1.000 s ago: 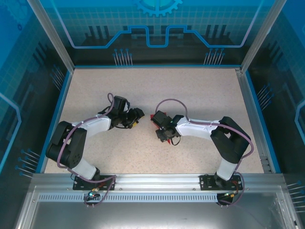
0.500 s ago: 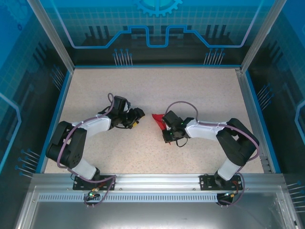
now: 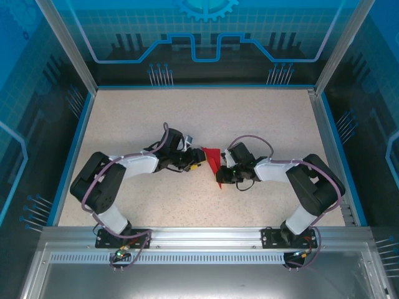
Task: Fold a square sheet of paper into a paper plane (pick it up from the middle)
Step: Fold the wing for the fifth time at the center of the table.
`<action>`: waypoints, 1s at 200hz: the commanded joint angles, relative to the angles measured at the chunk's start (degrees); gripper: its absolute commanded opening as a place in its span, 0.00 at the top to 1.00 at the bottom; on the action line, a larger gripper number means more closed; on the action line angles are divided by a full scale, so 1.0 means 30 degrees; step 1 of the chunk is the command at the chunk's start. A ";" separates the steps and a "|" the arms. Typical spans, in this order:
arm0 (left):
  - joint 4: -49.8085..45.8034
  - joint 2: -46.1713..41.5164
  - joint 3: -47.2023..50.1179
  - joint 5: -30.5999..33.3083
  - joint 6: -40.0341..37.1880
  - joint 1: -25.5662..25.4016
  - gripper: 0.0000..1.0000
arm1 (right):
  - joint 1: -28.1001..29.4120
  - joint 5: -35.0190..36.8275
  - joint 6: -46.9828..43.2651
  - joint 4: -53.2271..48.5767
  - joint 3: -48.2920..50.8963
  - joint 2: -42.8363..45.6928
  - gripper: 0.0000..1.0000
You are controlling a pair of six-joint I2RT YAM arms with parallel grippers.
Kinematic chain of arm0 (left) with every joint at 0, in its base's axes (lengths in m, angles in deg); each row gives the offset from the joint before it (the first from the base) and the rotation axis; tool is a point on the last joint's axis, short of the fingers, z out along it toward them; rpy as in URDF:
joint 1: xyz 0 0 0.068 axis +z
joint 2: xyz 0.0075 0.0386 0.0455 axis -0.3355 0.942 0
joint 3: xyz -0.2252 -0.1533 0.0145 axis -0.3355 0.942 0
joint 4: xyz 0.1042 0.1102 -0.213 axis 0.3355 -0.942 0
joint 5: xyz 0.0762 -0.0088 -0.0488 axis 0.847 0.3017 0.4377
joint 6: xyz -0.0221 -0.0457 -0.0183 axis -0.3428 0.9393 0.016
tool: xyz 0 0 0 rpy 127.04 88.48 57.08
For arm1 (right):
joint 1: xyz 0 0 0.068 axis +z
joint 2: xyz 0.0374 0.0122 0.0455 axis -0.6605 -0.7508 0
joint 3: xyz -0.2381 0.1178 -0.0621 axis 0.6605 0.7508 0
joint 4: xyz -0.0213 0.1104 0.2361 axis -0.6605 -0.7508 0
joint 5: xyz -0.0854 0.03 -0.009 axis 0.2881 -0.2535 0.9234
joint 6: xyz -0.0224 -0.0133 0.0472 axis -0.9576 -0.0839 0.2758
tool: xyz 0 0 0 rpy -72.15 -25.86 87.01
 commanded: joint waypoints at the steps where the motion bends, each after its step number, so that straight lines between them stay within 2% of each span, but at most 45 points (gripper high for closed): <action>1: 0.1438 0.1068 -0.0895 -0.1282 -0.0534 -0.0307 0.64 | -0.0489 -0.1139 0.0375 0.0009 0.0647 -0.0735 0.90; 41: 0.1742 0.2747 -0.1942 -0.1895 -0.0943 -0.0699 0.80 | -0.1400 -0.2274 0.0671 0.0194 0.0919 -0.0880 0.92; 69: 0.1194 0.3566 -0.2506 -0.1887 -0.1359 -0.0836 0.86 | -0.1897 -0.2887 0.0872 0.0426 0.1015 -0.1146 0.92; 129: 0.0443 0.4303 -0.2831 -0.1399 -0.1777 -0.0881 0.93 | -0.2234 -0.3301 0.0948 0.0498 0.1001 -0.1448 0.92; 200: -0.0314 0.5494 -0.3886 -0.1323 -0.1965 -0.0924 0.94 | -0.2219 -0.3596 0.0821 0.0545 0.0850 -0.2034 0.92</action>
